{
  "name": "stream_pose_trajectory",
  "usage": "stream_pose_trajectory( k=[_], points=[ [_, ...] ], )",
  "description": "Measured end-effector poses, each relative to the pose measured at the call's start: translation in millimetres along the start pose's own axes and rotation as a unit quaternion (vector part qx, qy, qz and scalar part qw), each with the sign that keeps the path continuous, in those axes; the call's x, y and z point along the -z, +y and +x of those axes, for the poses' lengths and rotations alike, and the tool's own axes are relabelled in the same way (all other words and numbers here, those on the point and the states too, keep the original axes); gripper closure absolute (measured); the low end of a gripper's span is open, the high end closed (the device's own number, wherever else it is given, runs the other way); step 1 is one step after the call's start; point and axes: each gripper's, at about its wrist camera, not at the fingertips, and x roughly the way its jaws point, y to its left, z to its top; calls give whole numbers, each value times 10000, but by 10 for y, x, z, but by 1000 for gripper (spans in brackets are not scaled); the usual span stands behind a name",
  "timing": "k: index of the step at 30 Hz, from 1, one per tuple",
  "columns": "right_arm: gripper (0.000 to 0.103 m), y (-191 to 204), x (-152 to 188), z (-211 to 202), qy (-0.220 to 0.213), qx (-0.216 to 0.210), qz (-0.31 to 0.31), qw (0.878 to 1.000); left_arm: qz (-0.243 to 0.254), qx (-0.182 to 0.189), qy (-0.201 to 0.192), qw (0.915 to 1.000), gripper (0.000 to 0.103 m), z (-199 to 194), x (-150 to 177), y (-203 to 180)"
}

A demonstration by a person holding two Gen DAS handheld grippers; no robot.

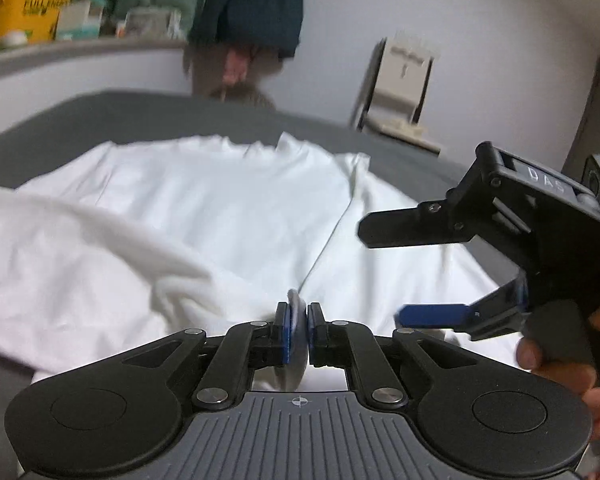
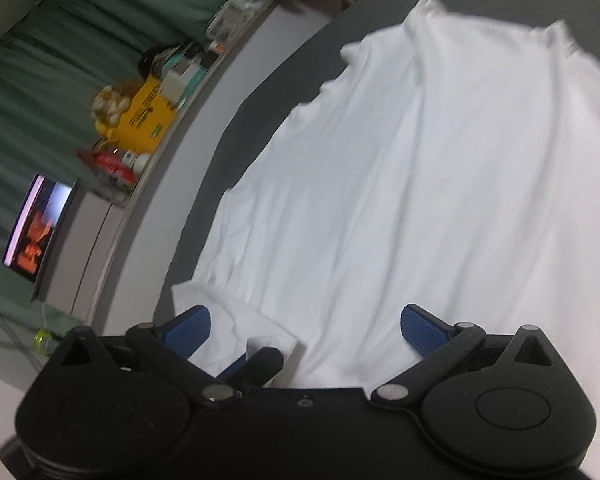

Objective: Fold clothes

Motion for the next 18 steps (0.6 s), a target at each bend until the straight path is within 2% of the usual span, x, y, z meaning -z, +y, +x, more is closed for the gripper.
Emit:
stream_pose_trajectory(
  k=[1, 2, 3, 4, 5, 9, 11, 13, 15, 17, 18],
  points=[
    [2, 33, -7, 65, 68, -59, -26, 10000, -48, -42, -6, 10000, 88, -65, -26, 17],
    [5, 84, -10, 119, 132, -119, -87, 9998, -81, -92, -43, 9999, 58, -145, -53, 18],
    [7, 138, -7, 164, 197, -169, -154, 9995, -127, -191, -94, 9997, 36, -177, -160, 98],
    [9, 188, 2, 204, 265, -214, -193, 9992, -174, -238, -164, 9994, 0, -227, -211, 170],
    [10, 238, 10, 245, 334, -260, -231, 9988, -221, -271, -237, 9991, 0, -282, -248, 238],
    [21, 323, 14, 303, 469, -309, -168, 9983, 17, -310, -37, 9995, 0, -288, -444, 575],
    [31, 316, 14, 289, 428, -105, -87, 9990, 162, -601, -27, 9981, 0, -360, -542, 758],
    [33, 250, 17, 272, 422, -4, 157, 9990, 66, -1026, -58, 9947, 0, -497, -621, 969],
    [44, 179, 33, 290, 482, 32, 287, 9984, -219, -1452, -115, 9891, 0, -618, -678, 1251],
    [68, 180, 54, 345, 534, 231, 228, 9980, -716, -1683, -208, 9829, 0, -721, -674, 1533],
    [74, 184, 64, 379, 566, 326, 198, 9977, -968, -1756, -251, 9794, 0, -750, -667, 1659]
  ],
)
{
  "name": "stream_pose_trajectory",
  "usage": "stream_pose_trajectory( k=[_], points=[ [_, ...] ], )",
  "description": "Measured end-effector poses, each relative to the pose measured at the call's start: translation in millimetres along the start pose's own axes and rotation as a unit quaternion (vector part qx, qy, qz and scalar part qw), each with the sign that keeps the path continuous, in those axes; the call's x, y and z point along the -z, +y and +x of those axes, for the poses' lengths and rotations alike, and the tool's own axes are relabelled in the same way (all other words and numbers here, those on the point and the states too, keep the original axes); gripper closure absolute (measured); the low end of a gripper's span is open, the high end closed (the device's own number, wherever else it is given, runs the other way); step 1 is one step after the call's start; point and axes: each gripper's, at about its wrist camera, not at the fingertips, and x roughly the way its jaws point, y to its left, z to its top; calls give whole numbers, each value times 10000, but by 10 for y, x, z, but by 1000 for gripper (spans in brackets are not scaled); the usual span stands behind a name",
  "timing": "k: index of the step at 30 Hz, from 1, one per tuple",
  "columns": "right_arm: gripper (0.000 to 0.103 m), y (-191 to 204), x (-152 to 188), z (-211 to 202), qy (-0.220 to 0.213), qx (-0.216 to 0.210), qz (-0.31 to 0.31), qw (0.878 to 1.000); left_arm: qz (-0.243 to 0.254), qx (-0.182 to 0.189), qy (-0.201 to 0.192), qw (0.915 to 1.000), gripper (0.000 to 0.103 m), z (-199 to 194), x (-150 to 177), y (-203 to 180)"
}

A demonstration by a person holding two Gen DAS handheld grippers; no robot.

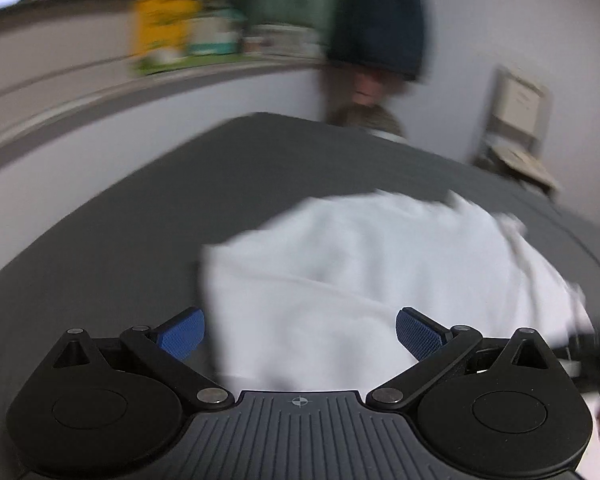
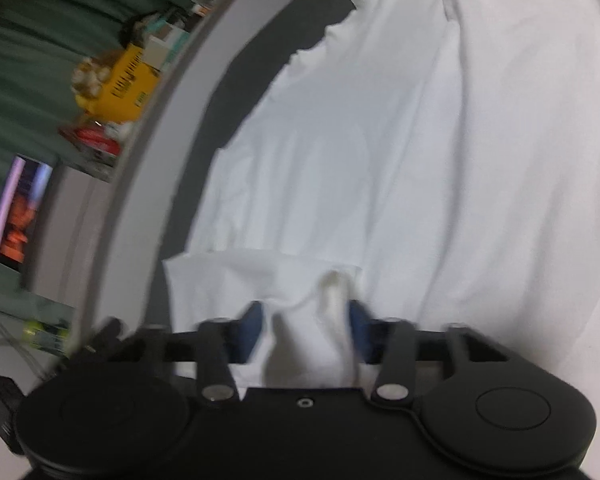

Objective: Fold clothes

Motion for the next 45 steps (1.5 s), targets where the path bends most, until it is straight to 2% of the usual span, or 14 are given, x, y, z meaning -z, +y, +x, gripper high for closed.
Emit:
stream_pose_trajectory(
  k=[2, 7, 12, 16, 18, 20, 22, 24, 27, 29, 31, 38, 41, 45],
  points=[
    [97, 24, -5, 66, 62, 198, -53, 9998, -356, -33, 19, 9994, 0, 67, -2, 185],
    [99, 267, -38, -302, -578, 159, -268, 9978, -638, -47, 106, 9979, 0, 242, 78, 324],
    [99, 276, 96, -1373, -1955, -349, 711, 9775, -277, 109, 238, 9993, 0, 318, 194, 118],
    [99, 142, 327, -1856, -2522, 538, 860, 9623, 156, 561, 410, 9975, 0, 319, 298, -157],
    [99, -55, 436, -1952, -2480, 557, 1312, 9582, 556, 919, 495, 9930, 0, 299, 367, -343],
    [99, -225, 524, -2066, -2513, 268, 1743, 9517, 1127, 1145, 462, 9859, 0, 260, 455, -549],
    [99, -276, 550, -2169, -2489, -111, 1941, 9488, 1803, 1033, 362, 9775, 0, 211, 551, -742],
    [99, -254, 539, -2261, -2413, -532, 2058, 9469, 2553, 604, 211, 9647, 0, 184, 654, -937],
    [99, -119, 487, -2382, -2305, -1043, 1936, 9479, 3671, -174, -98, 9300, 0, 208, 812, -1246],
    [99, 47, 462, -2434, -2301, -1287, 1726, 9490, 3985, -542, -370, 9148, 0, 213, 856, -1374],
    [99, 186, 449, -2509, -2312, -1536, 1558, 9480, 4062, -766, -540, 9090, 0, 255, 865, -1454],
    [99, 345, 390, -2809, -2458, -1980, 1240, 9407, 3724, -816, -692, 9219, 0, 384, 761, -1504],
    [99, 391, 363, -2823, -2479, -1995, 1250, 9397, 3358, -731, -796, 9357, 0, 427, 668, -1511],
    [99, 434, 327, -2811, -2524, -1971, 1240, 9392, 3426, -657, -788, 9338, 0, 630, 654, -1498]
  ],
)
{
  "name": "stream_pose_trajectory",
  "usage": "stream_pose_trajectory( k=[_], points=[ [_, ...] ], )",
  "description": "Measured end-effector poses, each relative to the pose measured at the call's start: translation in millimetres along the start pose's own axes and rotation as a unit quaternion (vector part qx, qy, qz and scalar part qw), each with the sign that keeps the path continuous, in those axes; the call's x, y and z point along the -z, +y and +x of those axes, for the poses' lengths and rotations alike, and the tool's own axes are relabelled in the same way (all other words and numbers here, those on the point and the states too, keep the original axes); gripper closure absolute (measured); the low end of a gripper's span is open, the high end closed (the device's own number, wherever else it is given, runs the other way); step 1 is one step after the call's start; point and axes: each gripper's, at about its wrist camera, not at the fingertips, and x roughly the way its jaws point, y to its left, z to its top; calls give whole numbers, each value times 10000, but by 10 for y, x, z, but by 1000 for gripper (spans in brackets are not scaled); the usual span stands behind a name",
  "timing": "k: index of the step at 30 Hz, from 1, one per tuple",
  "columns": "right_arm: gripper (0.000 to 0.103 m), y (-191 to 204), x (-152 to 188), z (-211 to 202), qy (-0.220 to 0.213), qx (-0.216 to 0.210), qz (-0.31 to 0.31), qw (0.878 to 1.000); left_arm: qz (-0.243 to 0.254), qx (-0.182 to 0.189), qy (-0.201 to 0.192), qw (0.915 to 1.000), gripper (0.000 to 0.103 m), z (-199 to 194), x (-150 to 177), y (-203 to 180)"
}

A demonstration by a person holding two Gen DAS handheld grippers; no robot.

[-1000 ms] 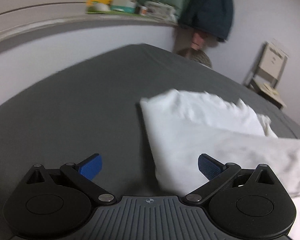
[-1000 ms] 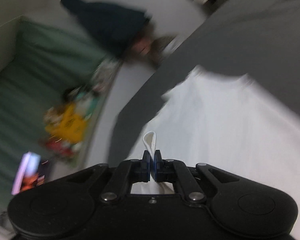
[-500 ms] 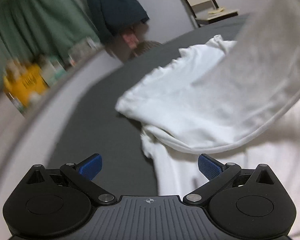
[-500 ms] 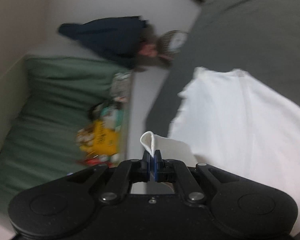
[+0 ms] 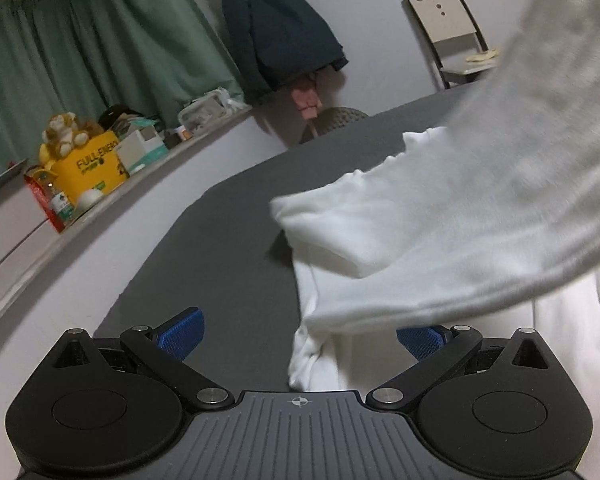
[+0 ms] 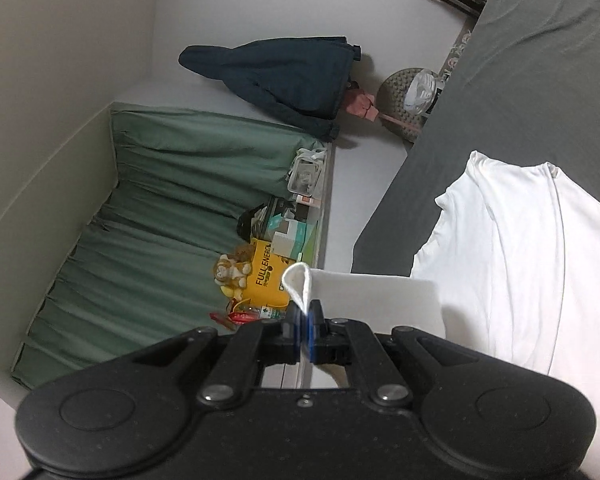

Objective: Fold clothes

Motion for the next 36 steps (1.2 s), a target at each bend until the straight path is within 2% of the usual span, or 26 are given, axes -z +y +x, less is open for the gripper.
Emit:
stream_pose_trajectory(
  k=[4, 8, 12, 16, 18, 21, 24, 27, 32, 36],
  points=[
    [99, -7, 1, 31, -82, 129, -59, 9999, 283, -284, 238, 9989, 0, 188, 236, 41],
    [99, -78, -25, 53, -121, 441, -21, 9990, -556, -178, 366, 9976, 0, 302, 330, 323],
    [99, -214, -52, 0, -181, 824, 29, 9964, -560, -41, 242, 9981, 0, 361, 349, 396],
    [99, -520, -84, -59, -255, 1294, 244, 9910, -588, -106, -25, 9982, 0, 376, 349, 390],
    [99, -726, -81, -70, -262, 1584, 383, 9863, -819, -199, 4, 9964, 0, 402, 314, 438],
    [99, -1076, -66, -80, -264, 2093, 641, 9754, -1076, -487, 271, 9926, 0, 474, 330, 541],
    [99, -1457, -28, -109, -232, 2685, 837, 9594, -1415, -696, 561, 9859, 0, 504, 425, 652],
    [99, -1751, 57, -99, -31, 3142, 949, 9446, -1841, -538, 727, 9787, 0, 544, 483, 764],
    [98, -1914, 196, -1, 231, 3716, 553, 9264, -1658, -575, 775, 9814, 0, 540, 484, 706],
    [98, -1947, 276, -7, 208, 3833, 551, 9217, -1785, -517, 815, 9792, 0, 545, 507, 740]
  ],
)
